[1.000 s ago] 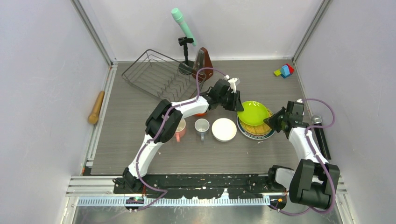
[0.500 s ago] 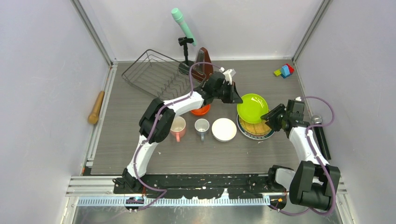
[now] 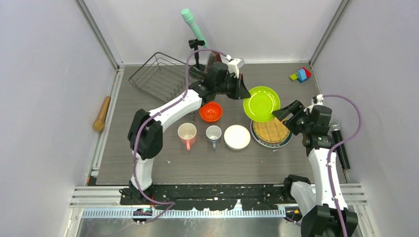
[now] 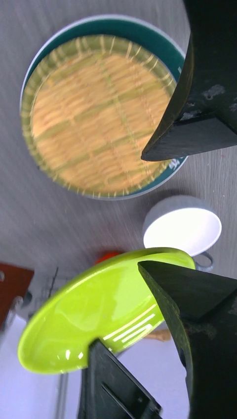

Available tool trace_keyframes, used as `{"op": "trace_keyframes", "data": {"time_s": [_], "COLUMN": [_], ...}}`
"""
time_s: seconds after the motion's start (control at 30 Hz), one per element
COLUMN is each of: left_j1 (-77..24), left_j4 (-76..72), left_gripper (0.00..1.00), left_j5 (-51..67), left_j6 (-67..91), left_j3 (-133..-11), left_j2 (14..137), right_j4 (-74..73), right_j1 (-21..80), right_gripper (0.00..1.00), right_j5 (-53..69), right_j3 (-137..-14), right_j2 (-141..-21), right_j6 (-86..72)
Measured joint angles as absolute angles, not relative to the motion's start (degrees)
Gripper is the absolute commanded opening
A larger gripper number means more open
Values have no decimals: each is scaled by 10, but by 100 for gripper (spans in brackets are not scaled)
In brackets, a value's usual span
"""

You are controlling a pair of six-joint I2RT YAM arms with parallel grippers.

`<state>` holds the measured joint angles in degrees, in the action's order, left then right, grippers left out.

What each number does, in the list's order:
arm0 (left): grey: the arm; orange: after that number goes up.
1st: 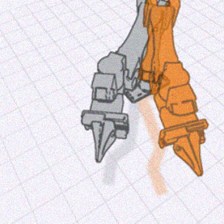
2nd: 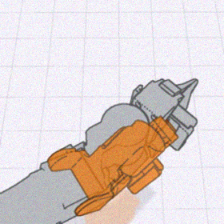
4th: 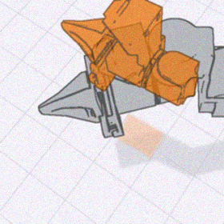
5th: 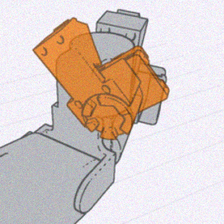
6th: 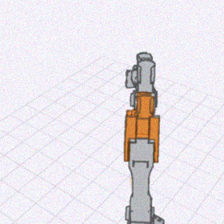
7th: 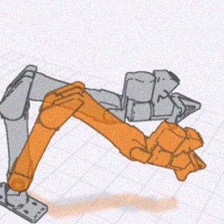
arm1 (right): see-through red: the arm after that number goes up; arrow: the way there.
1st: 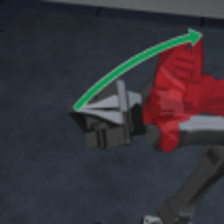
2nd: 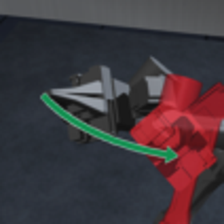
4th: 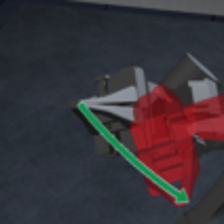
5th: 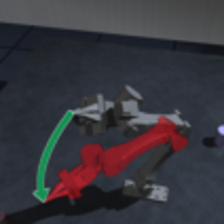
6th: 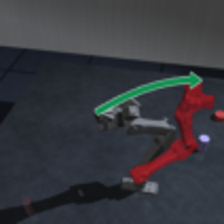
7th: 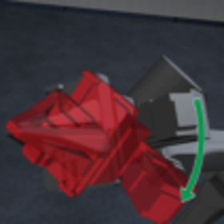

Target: Load the mixed dishes into the dish rack

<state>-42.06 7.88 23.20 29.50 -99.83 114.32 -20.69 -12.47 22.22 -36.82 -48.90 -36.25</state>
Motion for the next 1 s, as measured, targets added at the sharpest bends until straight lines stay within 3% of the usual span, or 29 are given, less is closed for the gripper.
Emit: {"op": "trace_keyframes", "data": {"time_s": [0.13,0.37,0.57,0.7,0.87,1.0], "left_j1": [-411,-405,-406,-406,-406,-406], "left_j4": [94,120,128,129,129,130], "left_gripper": [0,0,0,0,0,0], "left_j5": [242,248,256,262,271,284], "left_j6": [281,260,253,253,253,253], "left_j3": [-994,-980,-969,-969,-969,-969], "left_j2": [1109,1065,1054,1054,1054,1054], "right_j4": [-186,-141,-123,-120,-120,-120], "right_j1": [-125,-125,-123,-117,-113,-113], "right_gripper": [75,56,55,49,54,47], "right_j5": [275,337,371,378,381,381], "right_j3": [-392,-420,-428,-429,-441,-445], "right_j2": [-474,-474,-486,-491,-506,-508], "right_j6": [-361,-379,-397,-402,-407,-406]}}
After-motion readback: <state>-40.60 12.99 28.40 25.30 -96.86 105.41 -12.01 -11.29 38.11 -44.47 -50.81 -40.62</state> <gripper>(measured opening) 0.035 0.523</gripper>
